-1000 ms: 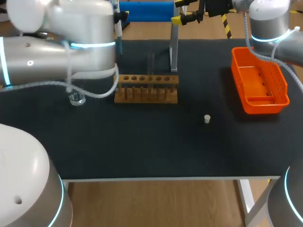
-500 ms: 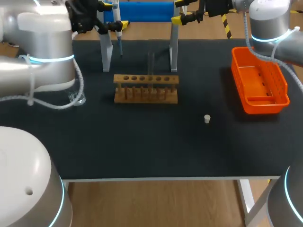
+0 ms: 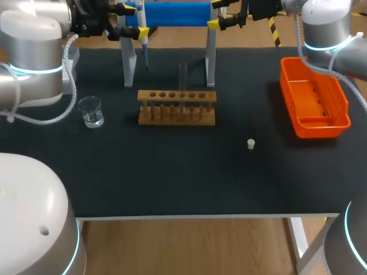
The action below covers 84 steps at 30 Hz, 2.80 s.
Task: Invert the test tube, pick up the pipette, mount the tip to pipette, aspirate from beaker and dispense into the tube, eject the tip, return the pipette, and cap with the stopper.
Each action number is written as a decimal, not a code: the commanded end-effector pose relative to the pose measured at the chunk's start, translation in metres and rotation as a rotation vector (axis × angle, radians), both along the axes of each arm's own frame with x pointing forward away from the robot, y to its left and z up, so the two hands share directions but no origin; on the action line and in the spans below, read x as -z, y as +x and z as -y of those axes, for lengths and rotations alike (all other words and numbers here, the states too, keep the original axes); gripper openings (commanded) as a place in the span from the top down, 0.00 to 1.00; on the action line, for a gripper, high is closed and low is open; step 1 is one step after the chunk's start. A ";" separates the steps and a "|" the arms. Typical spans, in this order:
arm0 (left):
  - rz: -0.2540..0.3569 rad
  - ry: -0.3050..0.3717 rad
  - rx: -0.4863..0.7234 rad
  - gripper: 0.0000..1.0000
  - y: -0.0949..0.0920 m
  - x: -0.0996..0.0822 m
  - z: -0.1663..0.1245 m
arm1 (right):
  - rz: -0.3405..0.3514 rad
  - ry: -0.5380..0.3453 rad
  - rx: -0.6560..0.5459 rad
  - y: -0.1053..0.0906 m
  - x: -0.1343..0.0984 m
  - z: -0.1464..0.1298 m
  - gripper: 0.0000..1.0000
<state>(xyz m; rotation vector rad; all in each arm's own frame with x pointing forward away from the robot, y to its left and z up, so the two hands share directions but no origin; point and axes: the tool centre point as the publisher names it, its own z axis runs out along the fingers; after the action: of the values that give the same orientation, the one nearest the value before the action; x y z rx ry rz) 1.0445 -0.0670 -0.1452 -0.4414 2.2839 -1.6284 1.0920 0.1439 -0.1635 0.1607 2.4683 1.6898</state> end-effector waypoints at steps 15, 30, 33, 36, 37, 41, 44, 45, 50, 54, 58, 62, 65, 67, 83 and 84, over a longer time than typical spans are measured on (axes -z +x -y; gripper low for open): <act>-0.016 0.039 0.145 0.00 -0.052 0.034 0.025 | -0.002 -0.002 -0.003 0.001 -0.001 0.001 0.00; 0.011 0.055 0.260 0.00 -0.058 0.057 0.072 | -0.002 -0.002 -0.003 0.001 -0.001 0.001 0.00; -0.010 0.074 0.290 0.00 -0.058 0.062 0.076 | -0.002 -0.002 -0.003 0.001 -0.001 0.001 0.00; -0.018 0.070 0.297 0.00 -0.057 0.065 0.078 | -0.002 -0.002 -0.003 0.001 -0.001 0.001 0.00; -0.020 0.070 0.300 0.00 -0.057 0.066 0.079 | -0.002 -0.002 -0.003 0.001 -0.001 0.001 0.00; -0.036 0.075 0.322 0.00 -0.058 0.074 0.084 | -0.002 -0.002 -0.003 0.001 -0.001 0.001 0.00; -0.040 0.088 0.339 0.00 -0.059 0.081 0.090 | -0.002 -0.002 -0.003 0.001 -0.001 0.001 0.00; -0.039 0.086 0.338 0.00 -0.060 0.083 0.091 | -0.002 -0.002 -0.003 0.001 -0.001 0.001 0.00; -0.027 0.097 0.323 0.00 -0.063 0.095 0.095 | -0.002 -0.002 -0.003 0.001 -0.001 0.001 0.00; -0.027 0.097 0.323 0.00 -0.063 0.095 0.095 | -0.002 -0.002 -0.003 0.001 -0.001 0.001 0.00; -0.027 0.097 0.323 0.00 -0.063 0.095 0.095 | -0.002 -0.002 -0.003 0.001 -0.001 0.001 0.00; -0.027 0.097 0.323 0.00 -0.063 0.095 0.095 | -0.002 -0.002 -0.003 0.001 -0.001 0.001 0.00; -0.027 0.097 0.323 0.00 -0.063 0.095 0.095 | -0.002 -0.002 -0.003 0.001 -0.001 0.001 0.00; -0.027 0.097 0.323 0.00 -0.063 0.095 0.095 | -0.002 -0.002 -0.003 0.001 -0.001 0.001 0.00; -0.032 0.107 0.353 0.00 -0.073 0.125 0.120 | -0.002 -0.002 -0.003 0.001 -0.001 0.001 0.00; -0.032 0.106 0.352 0.00 -0.072 0.126 0.121 | -0.002 -0.002 -0.003 0.001 -0.001 0.001 0.00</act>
<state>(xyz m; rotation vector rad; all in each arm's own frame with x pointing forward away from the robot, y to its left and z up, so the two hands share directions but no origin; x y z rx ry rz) 0.9695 -0.1829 -0.2652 -0.0402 2.5793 -1.6420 1.0920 0.1440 -0.1635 0.1606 2.4684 1.6899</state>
